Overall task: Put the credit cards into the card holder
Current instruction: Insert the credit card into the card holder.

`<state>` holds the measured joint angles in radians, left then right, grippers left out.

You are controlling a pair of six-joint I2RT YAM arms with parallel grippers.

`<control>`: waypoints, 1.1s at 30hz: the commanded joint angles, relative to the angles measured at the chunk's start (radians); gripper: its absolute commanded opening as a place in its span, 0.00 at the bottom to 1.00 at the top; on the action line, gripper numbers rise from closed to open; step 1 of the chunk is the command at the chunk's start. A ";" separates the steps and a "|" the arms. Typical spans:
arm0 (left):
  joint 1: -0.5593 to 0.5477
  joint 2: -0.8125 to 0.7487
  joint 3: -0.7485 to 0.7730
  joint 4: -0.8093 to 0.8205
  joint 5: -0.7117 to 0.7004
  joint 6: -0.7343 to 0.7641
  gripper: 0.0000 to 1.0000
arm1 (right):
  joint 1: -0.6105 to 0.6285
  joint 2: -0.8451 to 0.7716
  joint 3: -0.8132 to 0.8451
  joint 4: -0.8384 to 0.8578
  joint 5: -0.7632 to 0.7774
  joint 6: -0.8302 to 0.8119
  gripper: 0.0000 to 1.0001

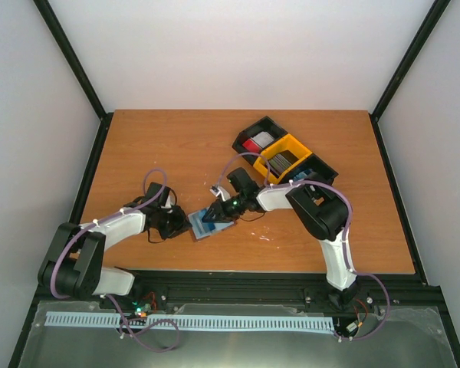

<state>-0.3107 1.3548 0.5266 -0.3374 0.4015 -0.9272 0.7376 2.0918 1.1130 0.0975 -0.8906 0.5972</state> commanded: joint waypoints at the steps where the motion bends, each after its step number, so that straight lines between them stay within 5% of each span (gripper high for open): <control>1: -0.010 0.029 -0.002 -0.031 -0.052 0.007 0.16 | 0.018 -0.041 0.035 -0.179 0.161 -0.073 0.31; 6: -0.010 0.035 0.002 -0.025 -0.051 0.013 0.15 | 0.025 -0.093 0.049 -0.295 0.290 -0.079 0.38; 16: -0.010 0.049 0.009 -0.014 -0.042 0.028 0.15 | 0.067 -0.060 0.129 -0.447 0.434 -0.121 0.35; 26: -0.010 0.037 0.007 0.011 -0.024 0.046 0.16 | 0.131 -0.042 0.208 -0.523 0.406 -0.173 0.49; 33: -0.010 0.033 0.013 0.014 -0.022 0.058 0.16 | 0.132 -0.065 0.260 -0.628 0.597 -0.191 0.58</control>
<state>-0.3145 1.3754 0.5362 -0.3099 0.4068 -0.8940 0.8635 2.0289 1.3449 -0.4309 -0.4465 0.4229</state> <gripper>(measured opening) 0.157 0.562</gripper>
